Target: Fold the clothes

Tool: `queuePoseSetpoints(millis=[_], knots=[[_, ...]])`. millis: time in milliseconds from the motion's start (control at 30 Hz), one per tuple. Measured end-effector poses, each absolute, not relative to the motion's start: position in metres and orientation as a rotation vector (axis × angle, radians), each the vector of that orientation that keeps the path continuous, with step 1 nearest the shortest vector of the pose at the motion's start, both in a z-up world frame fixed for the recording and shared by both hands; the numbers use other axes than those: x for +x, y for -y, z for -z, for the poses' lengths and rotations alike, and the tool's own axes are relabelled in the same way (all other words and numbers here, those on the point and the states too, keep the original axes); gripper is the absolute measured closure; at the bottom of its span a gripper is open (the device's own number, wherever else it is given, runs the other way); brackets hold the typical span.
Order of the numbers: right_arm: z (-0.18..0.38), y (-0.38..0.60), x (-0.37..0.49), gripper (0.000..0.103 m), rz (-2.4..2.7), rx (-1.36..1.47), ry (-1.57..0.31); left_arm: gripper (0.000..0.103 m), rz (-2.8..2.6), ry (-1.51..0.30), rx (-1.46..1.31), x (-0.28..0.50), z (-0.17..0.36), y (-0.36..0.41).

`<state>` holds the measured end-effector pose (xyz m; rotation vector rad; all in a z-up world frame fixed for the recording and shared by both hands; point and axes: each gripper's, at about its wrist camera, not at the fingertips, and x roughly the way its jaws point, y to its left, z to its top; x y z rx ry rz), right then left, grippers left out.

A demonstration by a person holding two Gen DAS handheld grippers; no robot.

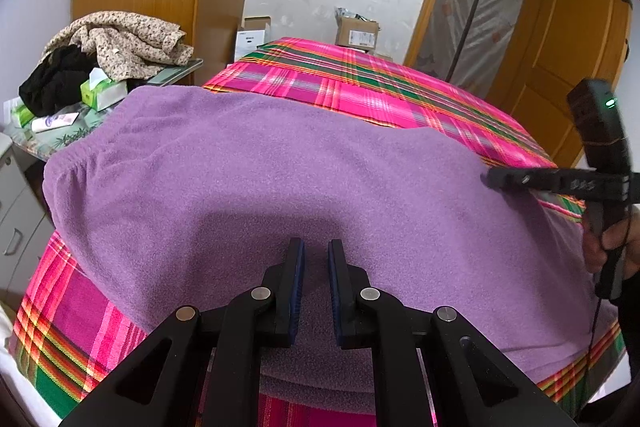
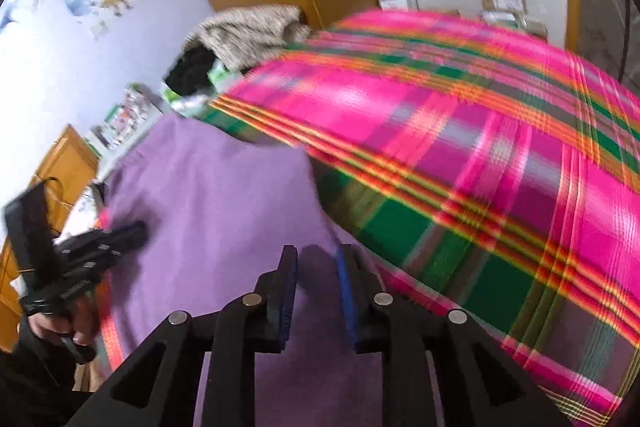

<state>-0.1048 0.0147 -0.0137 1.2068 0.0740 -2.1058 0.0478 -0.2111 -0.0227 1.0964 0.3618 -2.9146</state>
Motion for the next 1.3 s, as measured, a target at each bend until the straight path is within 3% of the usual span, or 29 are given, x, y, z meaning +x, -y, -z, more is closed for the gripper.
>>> queuePoseSetpoints(millis=[67, 133, 200, 667, 800, 1100, 1300], knots=[[0.014, -0.025, -0.111, 0.097, 2.136, 1.226, -0.022, 0.091, 2.915, -0.364, 1.096, 0.048, 0.023, 0.211], [0.012, -0.035, -0.113, 0.097, 2.178, 1.23, 0.004, 0.091, 2.916, -0.367, 1.097, 0.048, 0.023, 0.211], [0.004, -0.047, -0.107, 0.091, 2.189, 1.197, 0.032, 0.091, 2.916, -0.365, 1.098, 0.048, 0.023, 0.212], [0.009, -0.092, -0.055, 0.087, 2.139, 1.193, 0.099, 0.091, 2.964, -0.376, 1.112, 0.049, 0.01, 0.185], [0.016, -0.103, -0.069, 0.1, 2.177, 1.25, 0.163, 0.091, 3.064, -0.333, 1.143, 0.054, 0.004, 0.159], [0.002, -0.121, -0.045, 0.085, 2.201, 1.168, 0.157, 0.091, 3.24, -0.234, 1.242, 0.061, 0.003, 0.107], [0.007, -0.118, -0.039, 0.084, 2.188, 1.206, 0.147, 0.091, 3.274, -0.127, 1.386, 0.065, 0.015, 0.079]])
